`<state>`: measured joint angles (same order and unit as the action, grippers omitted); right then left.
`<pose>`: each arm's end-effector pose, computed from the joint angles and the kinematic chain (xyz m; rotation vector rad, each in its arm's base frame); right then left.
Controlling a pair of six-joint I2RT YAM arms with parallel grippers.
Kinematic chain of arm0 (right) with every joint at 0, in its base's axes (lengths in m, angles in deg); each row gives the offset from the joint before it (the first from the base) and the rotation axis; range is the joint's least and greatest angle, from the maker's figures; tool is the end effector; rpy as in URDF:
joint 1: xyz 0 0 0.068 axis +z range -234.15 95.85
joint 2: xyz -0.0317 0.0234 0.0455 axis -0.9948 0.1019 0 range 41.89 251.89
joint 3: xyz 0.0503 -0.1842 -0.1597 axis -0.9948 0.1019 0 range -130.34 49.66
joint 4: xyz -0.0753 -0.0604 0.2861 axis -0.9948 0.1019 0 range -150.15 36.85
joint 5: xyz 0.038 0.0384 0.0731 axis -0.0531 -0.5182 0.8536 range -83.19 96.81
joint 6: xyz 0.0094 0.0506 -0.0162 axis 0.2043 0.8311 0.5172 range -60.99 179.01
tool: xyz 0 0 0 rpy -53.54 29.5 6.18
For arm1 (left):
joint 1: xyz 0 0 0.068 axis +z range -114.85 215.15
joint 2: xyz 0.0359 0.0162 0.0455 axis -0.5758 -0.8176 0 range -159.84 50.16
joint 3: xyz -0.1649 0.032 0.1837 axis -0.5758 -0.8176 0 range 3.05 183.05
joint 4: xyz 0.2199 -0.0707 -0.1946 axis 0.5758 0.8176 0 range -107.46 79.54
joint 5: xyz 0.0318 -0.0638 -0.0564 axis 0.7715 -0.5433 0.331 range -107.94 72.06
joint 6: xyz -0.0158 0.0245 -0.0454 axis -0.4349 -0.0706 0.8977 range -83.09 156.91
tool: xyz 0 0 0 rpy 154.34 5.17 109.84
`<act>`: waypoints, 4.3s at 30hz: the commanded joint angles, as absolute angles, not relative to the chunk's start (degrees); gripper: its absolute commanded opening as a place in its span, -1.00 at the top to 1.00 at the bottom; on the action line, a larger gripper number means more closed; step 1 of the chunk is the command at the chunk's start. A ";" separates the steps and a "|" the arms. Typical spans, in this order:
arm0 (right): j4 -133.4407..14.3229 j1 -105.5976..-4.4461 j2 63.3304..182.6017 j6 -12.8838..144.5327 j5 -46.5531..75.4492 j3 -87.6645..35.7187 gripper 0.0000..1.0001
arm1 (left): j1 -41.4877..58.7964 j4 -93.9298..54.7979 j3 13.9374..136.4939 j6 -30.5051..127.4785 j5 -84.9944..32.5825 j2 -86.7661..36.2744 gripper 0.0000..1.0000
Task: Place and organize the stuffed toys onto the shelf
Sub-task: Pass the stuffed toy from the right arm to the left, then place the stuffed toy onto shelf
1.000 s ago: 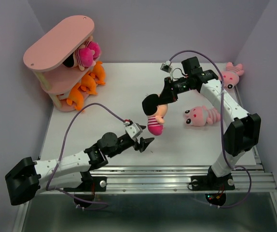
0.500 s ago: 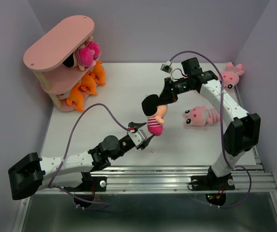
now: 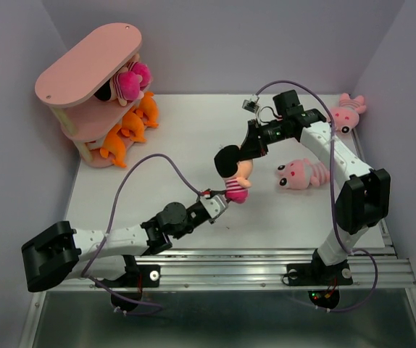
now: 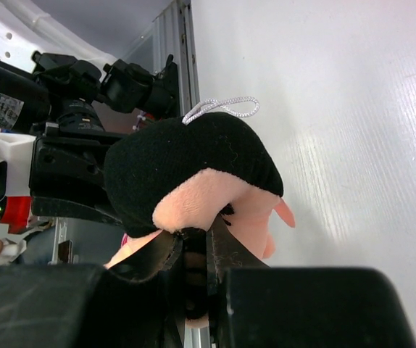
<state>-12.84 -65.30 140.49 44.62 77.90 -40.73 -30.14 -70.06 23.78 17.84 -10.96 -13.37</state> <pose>0.3654 0.1603 0.2978 -1.0718 1.9239 1.5609 0.1182 -0.2464 0.1947 0.8787 1.1233 -0.5833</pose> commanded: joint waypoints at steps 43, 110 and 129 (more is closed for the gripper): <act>-20.34 -77.38 137.69 36.78 76.33 -23.91 -1.00 | -2.38 -27.13 51.38 34.01 13.53 -5.56 1.00; -19.55 -78.44 134.17 35.28 79.05 -22.76 -1.00 | 40.34 -28.71 70.63 26.18 -13.02 -27.27 1.00; -19.55 -78.44 134.70 35.19 78.79 -22.67 -1.00 | 40.34 -27.75 70.28 27.85 -12.50 -27.54 0.00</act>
